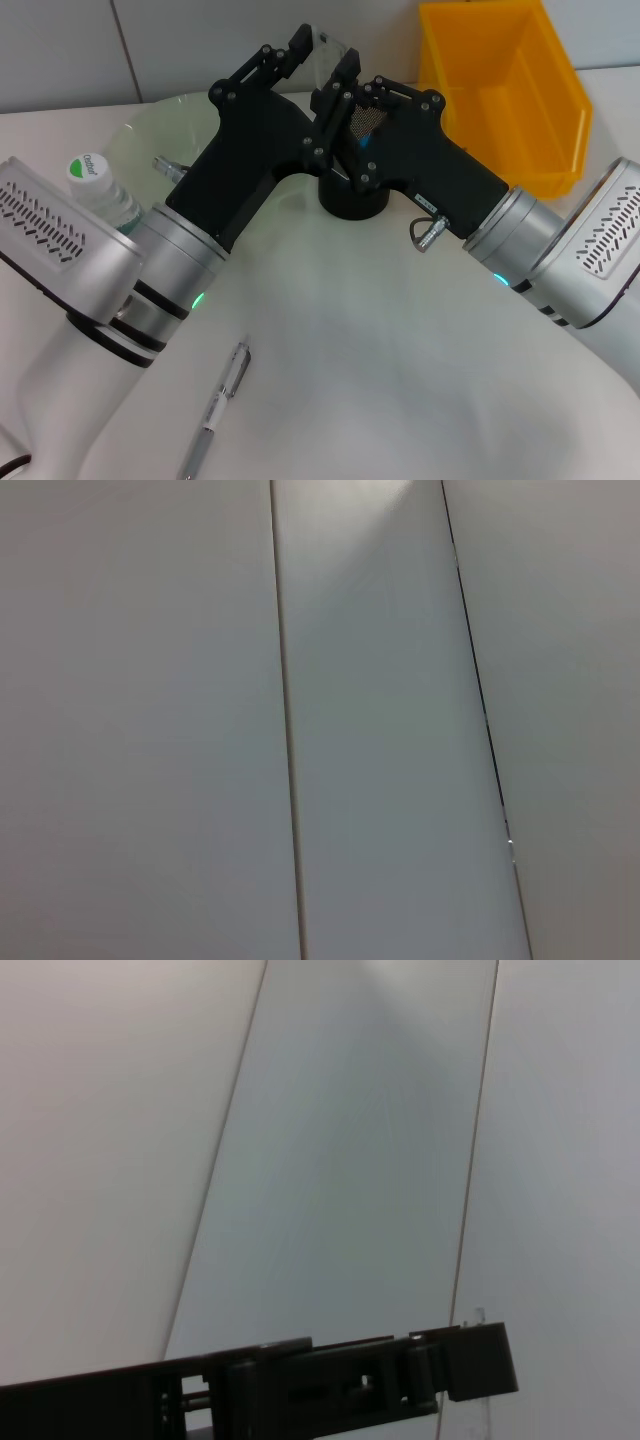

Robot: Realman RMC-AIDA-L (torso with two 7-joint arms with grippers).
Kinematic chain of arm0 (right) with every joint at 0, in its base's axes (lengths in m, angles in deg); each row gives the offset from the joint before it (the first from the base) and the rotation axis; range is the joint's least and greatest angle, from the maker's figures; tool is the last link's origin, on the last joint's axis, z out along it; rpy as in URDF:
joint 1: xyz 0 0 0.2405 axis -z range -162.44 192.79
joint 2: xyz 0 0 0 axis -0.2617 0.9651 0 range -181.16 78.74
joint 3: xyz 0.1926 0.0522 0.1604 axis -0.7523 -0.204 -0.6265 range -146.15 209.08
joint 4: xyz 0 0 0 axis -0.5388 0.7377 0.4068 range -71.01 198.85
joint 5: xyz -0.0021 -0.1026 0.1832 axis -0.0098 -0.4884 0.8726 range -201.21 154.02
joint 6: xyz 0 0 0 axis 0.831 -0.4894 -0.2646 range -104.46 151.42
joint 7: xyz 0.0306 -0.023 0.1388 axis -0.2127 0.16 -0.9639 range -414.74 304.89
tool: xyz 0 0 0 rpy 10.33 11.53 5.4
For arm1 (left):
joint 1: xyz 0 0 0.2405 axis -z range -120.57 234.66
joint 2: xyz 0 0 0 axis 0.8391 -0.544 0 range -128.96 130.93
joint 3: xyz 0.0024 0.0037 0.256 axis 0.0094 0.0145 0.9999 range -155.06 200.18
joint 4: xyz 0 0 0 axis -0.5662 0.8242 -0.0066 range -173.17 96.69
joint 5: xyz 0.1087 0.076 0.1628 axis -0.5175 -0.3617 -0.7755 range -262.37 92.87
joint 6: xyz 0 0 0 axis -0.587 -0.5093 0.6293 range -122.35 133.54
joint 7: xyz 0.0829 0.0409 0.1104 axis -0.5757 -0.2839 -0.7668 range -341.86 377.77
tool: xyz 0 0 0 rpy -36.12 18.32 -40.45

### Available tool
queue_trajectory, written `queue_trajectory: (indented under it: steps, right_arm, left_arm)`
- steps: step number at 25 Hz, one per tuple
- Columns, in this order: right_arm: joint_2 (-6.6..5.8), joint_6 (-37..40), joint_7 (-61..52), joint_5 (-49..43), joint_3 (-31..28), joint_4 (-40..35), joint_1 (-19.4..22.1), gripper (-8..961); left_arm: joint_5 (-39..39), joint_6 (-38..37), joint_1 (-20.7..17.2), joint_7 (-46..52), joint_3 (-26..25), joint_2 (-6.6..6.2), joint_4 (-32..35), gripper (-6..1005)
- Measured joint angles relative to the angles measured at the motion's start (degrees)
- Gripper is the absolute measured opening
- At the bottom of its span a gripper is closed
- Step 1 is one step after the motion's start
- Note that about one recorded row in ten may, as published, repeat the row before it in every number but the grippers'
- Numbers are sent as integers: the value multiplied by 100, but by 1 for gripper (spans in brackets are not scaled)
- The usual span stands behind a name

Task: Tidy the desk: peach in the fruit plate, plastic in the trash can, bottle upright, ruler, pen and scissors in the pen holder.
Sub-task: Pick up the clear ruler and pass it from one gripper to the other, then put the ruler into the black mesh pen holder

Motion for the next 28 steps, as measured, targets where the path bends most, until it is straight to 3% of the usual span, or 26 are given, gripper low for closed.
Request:
queue_trajectory:
  steps: [5, 16, 24, 28]
  right_arm:
    - [0, 0, 0, 0, 7, 10, 0, 228]
    - [0, 9, 0, 0, -2, 52, 0, 230]
    - [0, -12, -61, -85, -13, 59, 0, 20]
    - [0, -17, -76, -137, -39, 60, 3, 17]
  left_arm:
    - [0, 0, 0, 0, 11, 0, 8, 408]
    - [0, -28, -11, 2, 64, 0, 14, 409]
    - [0, -29, 2, -23, 100, -1, 14, 409]
    - [0, -21, 24, 31, 99, -3, 0, 410]
